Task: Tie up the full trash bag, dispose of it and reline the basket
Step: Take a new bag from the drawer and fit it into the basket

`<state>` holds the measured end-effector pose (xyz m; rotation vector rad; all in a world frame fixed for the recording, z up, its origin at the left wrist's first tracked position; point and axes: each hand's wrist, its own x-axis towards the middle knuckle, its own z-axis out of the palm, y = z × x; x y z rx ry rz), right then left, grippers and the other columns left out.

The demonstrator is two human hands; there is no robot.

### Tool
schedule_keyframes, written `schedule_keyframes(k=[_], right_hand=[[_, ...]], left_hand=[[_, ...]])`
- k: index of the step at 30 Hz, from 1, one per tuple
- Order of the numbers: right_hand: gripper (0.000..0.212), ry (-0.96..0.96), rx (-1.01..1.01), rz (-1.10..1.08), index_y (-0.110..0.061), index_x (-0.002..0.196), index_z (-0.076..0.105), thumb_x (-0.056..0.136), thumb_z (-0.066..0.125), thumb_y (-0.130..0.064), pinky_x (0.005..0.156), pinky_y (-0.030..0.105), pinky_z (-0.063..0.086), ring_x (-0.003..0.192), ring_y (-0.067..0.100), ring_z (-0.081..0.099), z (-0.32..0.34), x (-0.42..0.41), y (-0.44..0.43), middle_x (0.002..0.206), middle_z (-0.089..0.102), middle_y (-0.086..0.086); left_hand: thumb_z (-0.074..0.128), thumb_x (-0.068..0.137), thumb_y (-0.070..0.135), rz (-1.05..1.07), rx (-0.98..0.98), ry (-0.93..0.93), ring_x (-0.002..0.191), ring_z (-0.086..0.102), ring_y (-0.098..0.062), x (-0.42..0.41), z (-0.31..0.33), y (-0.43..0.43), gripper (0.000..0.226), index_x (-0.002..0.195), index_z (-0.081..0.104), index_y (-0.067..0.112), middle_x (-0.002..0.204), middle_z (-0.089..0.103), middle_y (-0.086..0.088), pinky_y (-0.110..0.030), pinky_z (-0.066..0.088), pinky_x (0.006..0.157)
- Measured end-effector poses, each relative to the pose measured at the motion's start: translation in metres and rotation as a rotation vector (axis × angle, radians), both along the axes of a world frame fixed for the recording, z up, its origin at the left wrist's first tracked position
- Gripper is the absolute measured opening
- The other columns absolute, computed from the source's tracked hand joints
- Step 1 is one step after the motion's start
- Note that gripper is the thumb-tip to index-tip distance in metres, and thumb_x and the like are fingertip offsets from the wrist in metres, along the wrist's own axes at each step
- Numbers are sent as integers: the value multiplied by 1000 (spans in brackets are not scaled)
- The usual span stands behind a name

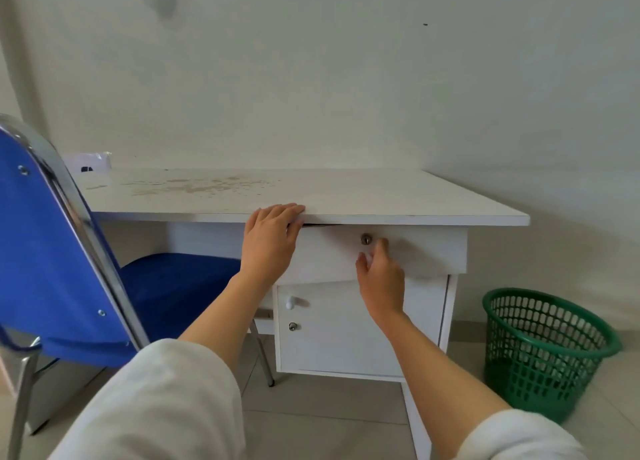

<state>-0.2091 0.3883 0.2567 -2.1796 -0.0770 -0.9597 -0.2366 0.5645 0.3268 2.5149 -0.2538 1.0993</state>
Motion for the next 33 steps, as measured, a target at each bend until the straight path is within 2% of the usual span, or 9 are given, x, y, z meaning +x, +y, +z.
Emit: schedule_keyframes(k=[3, 8, 14, 18, 22, 24, 26, 29, 33], right_hand=[[16, -96, -48, 106, -13, 85, 38, 91, 53, -13, 47, 26, 34, 47, 15, 43, -7, -22, -10, 59, 42, -3], [31, -236, -227, 179, -18, 77, 33, 83, 60, -5, 42, 13, 26, 39, 8, 28, -23, -53, -24, 51, 35, -5], [39, -308, -291, 181, -22, 77, 29, 79, 64, -4, 38, 22, 33, 38, 12, 31, -26, -66, -33, 50, 33, -8], [39, -335, -371, 197, -23, 80, 32, 76, 67, -4, 38, 16, 26, 39, 8, 25, -26, -74, -34, 53, 27, -13], [19, -462, -471, 171, -18, 83, 40, 83, 58, -18, 39, 16, 28, 39, 8, 30, -23, -80, -41, 51, 31, -12], [16, -531, -491, 80, -15, 79, 48, 86, 53, -28, 51, 23, 34, 53, 15, 45, -13, -83, -50, 59, 46, -4], [21, -526, -447, -117, -13, 86, 58, 87, 53, -33, 68, 31, 34, 79, 21, 50, 2, -81, -65, 84, 58, 2], [35, -438, -460, -320, -17, 107, 62, 87, 54, -45, 89, 41, 29, 108, 20, 48, 11, -77, -89, 113, 60, 1], [45, -374, -485, -309, -21, 98, 60, 88, 41, -60, 101, 53, 21, 99, 16, 53, 6, -77, -103, 98, 61, -6]], left_hand=[[35, 101, 34, 3, 7, -19, 129, 39, -14, -3, 1, 1, 37, 133, 52, 26, 136, 52, 8, -28, 15, 109], [38, 101, 30, -17, -31, -69, 127, 42, -17, -5, -3, -1, 35, 131, 54, 23, 134, 55, 4, -30, 15, 111], [35, 101, 33, -65, 21, 37, 142, 20, -19, -3, -5, 1, 45, 145, 35, 21, 149, 38, 1, -35, 1, 117], [36, 98, 44, -49, 113, 71, 145, 12, -21, -4, -7, 4, 56, 148, 26, 21, 153, 29, 0, -38, -3, 118], [38, 96, 47, -53, 108, 32, 143, 17, -21, -3, -9, 4, 56, 145, 32, 20, 148, 35, 0, -38, -3, 118], [42, 95, 46, -50, 97, 12, 140, 24, -22, -4, -8, 2, 53, 141, 38, 20, 144, 40, -1, -40, 2, 118], [47, 94, 45, -57, 80, -52, 131, 36, -23, -7, -6, -4, 47, 134, 48, 19, 135, 49, -1, -42, 16, 115], [57, 91, 38, -185, 118, -187, 108, 52, -24, -13, 3, -29, 34, 116, 63, 16, 112, 61, -2, -38, 42, 90], [59, 90, 35, -417, 180, -75, 79, 59, -15, -17, 20, -79, 24, 105, 67, 17, 99, 61, 3, -33, 49, 64]])
